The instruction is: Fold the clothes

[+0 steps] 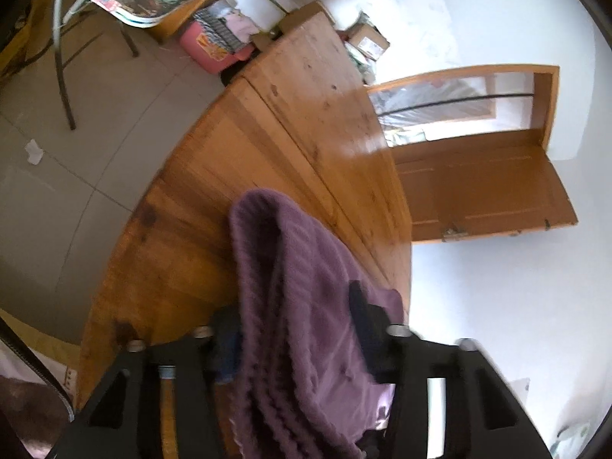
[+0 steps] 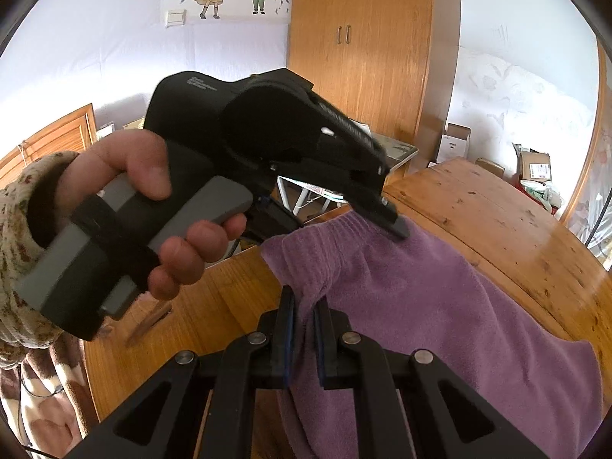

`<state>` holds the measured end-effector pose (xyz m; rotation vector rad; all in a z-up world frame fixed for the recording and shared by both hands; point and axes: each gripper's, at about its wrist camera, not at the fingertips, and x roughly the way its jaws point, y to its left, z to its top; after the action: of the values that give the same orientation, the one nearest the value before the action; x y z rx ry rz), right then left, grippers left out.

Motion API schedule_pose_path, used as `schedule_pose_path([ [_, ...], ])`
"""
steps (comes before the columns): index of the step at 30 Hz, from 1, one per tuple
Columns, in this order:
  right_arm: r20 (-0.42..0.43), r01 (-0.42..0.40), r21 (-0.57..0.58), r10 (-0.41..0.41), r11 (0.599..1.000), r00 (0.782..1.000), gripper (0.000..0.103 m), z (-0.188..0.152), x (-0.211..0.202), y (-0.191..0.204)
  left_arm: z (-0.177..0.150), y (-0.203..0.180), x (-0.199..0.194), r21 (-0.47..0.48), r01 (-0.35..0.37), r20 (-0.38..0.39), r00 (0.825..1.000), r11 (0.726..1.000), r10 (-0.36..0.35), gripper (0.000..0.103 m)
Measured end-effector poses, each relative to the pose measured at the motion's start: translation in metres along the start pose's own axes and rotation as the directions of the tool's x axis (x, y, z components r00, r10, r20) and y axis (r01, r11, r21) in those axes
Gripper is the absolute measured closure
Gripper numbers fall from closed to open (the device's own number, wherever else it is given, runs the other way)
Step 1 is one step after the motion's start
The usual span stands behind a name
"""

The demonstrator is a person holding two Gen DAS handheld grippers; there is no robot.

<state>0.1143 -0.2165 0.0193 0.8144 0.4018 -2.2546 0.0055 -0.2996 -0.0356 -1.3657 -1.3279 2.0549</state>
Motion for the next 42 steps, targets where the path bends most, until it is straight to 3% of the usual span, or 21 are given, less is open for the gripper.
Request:
schedule_pose_path([
  [1, -0.004, -0.004, 0.003, 0.004, 1.0, 1.0, 0.094, 0.0, 0.001, 0.0, 0.0, 0.0, 0.0, 0.007, -0.011, 0.002, 1.0, 1.0, 0.011, 0.079],
  [2, -0.007, -0.003, 0.003, 0.003, 1.0, 1.0, 0.094, 0.001, 0.001, 0.0, -0.001, -0.001, 0.0, 0.016, -0.023, 0.005, 1.0, 1.0, 0.023, 0.083],
  [12, -0.005, -0.034, -0.005, 0.034, 0.999, 0.999, 0.094, 0.009, 0.009, 0.013, -0.006, -0.001, -0.016, 0.069, -0.081, 0.051, 0.996, 0.994, 0.077, 0.086],
  [21, -0.012, -0.075, 0.058, 0.076, 0.995, 0.997, 0.094, 0.013, 0.02, -0.003, -0.008, 0.0, -0.021, 0.076, -0.097, 0.061, 0.994, 0.992, 0.092, 0.086],
  [36, 0.161, -0.039, 0.154, 0.014, 0.987, 0.987, 0.095, 0.009, -0.054, -0.037, -0.038, -0.095, -0.02, 0.26, -0.1, 0.095, 0.992, 0.961, 0.077, 0.086],
  [42, 0.19, 0.003, 0.189, -0.039, 0.982, 0.981, 0.095, -0.006, -0.091, -0.054, -0.057, -0.13, -0.007, 0.318, -0.059, 0.071, 0.997, 0.946, 0.038, 0.086],
])
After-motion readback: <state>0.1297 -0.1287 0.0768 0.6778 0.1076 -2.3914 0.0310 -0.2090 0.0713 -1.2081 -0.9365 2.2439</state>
